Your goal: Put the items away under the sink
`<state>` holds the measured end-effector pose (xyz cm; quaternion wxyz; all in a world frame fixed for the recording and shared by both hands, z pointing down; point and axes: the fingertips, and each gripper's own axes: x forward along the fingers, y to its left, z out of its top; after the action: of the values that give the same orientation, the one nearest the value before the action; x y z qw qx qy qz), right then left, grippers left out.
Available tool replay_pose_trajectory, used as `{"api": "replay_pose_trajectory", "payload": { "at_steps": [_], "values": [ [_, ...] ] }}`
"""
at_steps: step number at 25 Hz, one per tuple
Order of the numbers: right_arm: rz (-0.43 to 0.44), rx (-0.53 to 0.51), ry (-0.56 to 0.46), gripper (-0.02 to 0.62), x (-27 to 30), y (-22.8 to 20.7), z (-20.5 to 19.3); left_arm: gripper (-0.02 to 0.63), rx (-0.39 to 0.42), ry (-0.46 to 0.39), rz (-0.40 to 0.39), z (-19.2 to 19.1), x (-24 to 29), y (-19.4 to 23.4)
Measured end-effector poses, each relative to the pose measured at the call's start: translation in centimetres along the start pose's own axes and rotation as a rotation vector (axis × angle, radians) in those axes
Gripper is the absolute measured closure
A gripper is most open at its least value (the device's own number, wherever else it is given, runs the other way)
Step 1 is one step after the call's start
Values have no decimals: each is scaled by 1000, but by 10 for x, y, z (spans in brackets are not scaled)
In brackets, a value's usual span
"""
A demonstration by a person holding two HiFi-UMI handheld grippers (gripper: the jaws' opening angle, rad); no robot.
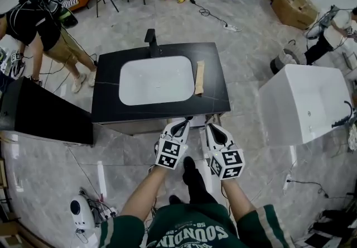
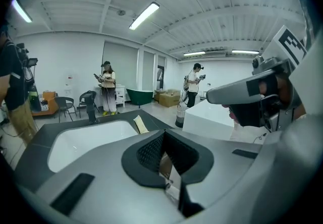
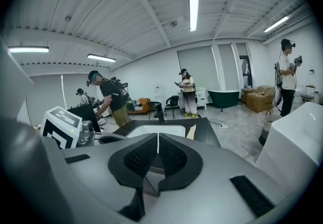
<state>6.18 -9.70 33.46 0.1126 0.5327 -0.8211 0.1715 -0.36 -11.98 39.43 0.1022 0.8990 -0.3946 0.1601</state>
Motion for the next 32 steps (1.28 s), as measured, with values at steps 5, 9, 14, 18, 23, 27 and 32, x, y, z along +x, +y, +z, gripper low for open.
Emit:
{"api": "replay_pose_trajectory", "payload": {
  "at_steps": [5, 9, 14, 18, 23, 27, 32],
  "values": [
    [-11, 46, -5, 552, 15, -28, 16, 595, -71, -9, 29, 20, 36, 19],
    [-5, 47, 2, 552, 34, -42, 23, 595, -73, -2, 29, 30, 69, 33],
    [-4, 51, 17, 552, 54, -64, 31, 595, -95, 27, 42, 32, 115, 50],
    [-11, 75, 38, 552, 65, -86, 25, 593, -104, 73, 48, 22, 151, 59],
    [-26, 88, 59, 552, 79, -114, 18, 544, -140, 114, 50, 9, 197, 70],
    [-42, 111, 80, 552, 90, -133, 6, 466, -162, 157, 48, -10, 231, 79],
    [-52, 111, 118, 552, 98, -153, -7, 423, -179, 208, 47, -24, 262, 82]
  ]
}}
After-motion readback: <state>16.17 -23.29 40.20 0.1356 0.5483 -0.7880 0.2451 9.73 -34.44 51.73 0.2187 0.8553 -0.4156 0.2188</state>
